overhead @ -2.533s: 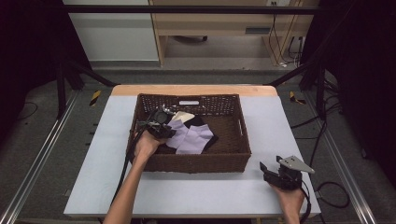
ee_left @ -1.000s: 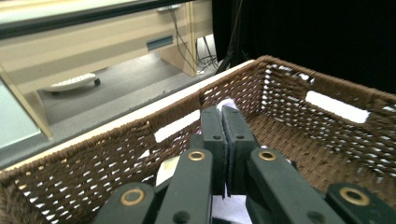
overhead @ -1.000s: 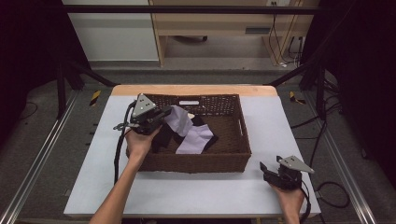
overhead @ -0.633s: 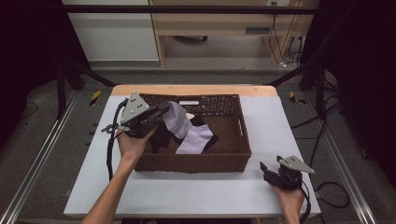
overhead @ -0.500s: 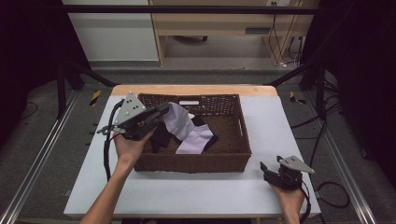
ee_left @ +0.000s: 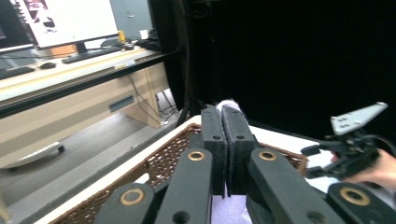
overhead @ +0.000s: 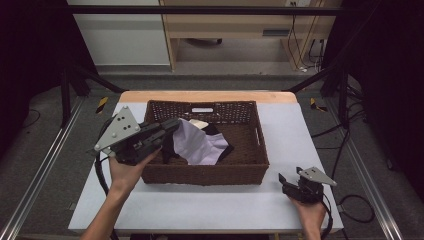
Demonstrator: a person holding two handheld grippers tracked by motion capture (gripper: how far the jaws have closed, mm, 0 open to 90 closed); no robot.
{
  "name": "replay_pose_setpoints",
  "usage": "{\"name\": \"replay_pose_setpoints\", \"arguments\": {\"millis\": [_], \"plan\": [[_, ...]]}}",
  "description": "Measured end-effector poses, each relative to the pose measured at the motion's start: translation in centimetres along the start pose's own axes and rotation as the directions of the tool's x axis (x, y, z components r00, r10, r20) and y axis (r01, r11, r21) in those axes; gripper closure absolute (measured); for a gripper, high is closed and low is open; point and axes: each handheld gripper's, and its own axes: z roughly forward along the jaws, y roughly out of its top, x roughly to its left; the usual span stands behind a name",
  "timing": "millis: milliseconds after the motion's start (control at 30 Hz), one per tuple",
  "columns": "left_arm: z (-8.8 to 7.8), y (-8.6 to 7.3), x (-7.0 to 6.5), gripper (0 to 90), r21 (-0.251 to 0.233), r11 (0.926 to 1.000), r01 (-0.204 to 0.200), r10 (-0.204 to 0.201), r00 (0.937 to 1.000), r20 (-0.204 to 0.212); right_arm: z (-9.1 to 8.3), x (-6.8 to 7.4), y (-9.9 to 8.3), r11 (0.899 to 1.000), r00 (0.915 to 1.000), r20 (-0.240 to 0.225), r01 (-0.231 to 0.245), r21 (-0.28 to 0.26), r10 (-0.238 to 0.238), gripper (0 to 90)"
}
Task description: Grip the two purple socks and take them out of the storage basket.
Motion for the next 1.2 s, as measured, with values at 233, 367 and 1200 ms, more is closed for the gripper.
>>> {"name": "replay_pose_setpoints", "arguments": {"millis": [233, 367, 1200], "plan": [[-0.9, -1.1, -1.6, 87.8, 0.008, 0.9999, -0.014, 0.014, 0.9982, 0.059, 0.0, 0.0, 0.0, 1.000, 1.0000, 0.000, 0.000, 0.000, 0.000, 29.3], [-1.3, -2.6, -2.4, 87.8, 0.039, 0.9991, -0.019, 0.016, 0.9961, 0.087, 0.0, 0.0, 0.0, 1.000, 1.0000, -0.001, -0.001, 0.002, 0.001, 29.2], [0.1, -15.8, -3.5, 87.6, 0.421, 0.9052, 0.056, -0.100, 0.9914, 0.084, 0.1, 0.0, 0.0, 1.000, 0.9999, 0.008, 0.012, 0.012, -0.012, 29.1]]}}
